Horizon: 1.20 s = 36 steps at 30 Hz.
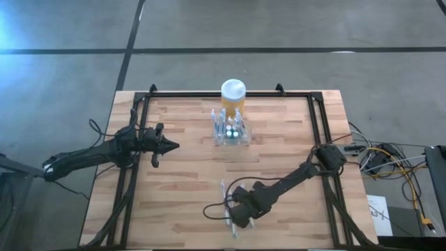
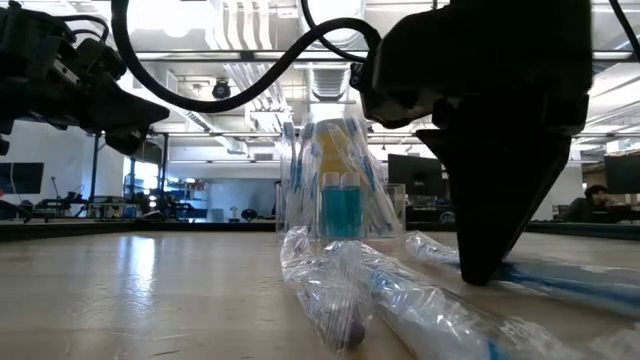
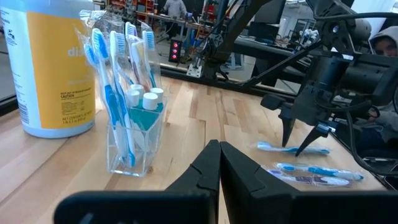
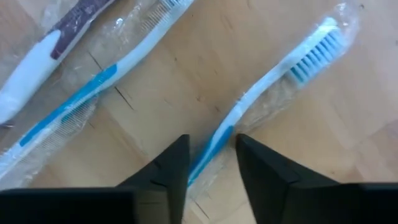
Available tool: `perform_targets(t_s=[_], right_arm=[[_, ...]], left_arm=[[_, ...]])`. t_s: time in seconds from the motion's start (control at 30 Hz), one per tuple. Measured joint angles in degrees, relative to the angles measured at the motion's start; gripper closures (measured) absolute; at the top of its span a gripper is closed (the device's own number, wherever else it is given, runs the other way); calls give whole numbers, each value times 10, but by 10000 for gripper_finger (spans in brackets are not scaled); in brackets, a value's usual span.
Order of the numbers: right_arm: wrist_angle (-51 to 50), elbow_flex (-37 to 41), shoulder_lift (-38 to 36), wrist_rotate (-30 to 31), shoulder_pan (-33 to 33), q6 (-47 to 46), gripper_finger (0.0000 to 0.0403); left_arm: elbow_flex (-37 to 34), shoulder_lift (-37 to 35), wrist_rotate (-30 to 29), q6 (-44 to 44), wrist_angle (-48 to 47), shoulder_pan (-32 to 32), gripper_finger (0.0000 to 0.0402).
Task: Pick & Place toothbrushing station
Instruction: Put the blue toothbrush into the transparent organizer
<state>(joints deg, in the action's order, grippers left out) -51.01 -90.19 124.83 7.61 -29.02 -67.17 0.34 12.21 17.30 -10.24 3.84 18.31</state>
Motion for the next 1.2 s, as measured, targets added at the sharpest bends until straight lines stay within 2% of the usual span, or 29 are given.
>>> perform_targets(t_s=[0.27, 0.43, 0.6, 0.77, 0.87, 0.93, 1.07, 1.2], right_arm=[[-19, 0, -11, 28, 0, 35, 372], [-24, 0, -42, 78, 1, 65, 383], [-30, 0, -107, 178, -13, 94, 383], [1, 6, -180, 332, -43, 185, 383], [71, 34, -218, 419, -60, 262, 384], [154, 64, -242, 452, -62, 323, 384], [361, 146, -264, 450, -44, 476, 384], [628, 245, -264, 402, -15, 634, 385]], left_arm=[[0, 0, 0, 0, 0, 0, 392], [0, 0, 0, 0, 0, 0, 392], [0, 0, 0, 2, -1, 0, 392], [0, 0, 0, 12, -1, 0, 392], [0, 0, 2, 16, 0, 0, 392], [0, 0, 12, 26, 0, 0, 392], [0, 2, 23, 32, 3, 0, 392], [0, 4, 37, 33, 9, -4, 391]])
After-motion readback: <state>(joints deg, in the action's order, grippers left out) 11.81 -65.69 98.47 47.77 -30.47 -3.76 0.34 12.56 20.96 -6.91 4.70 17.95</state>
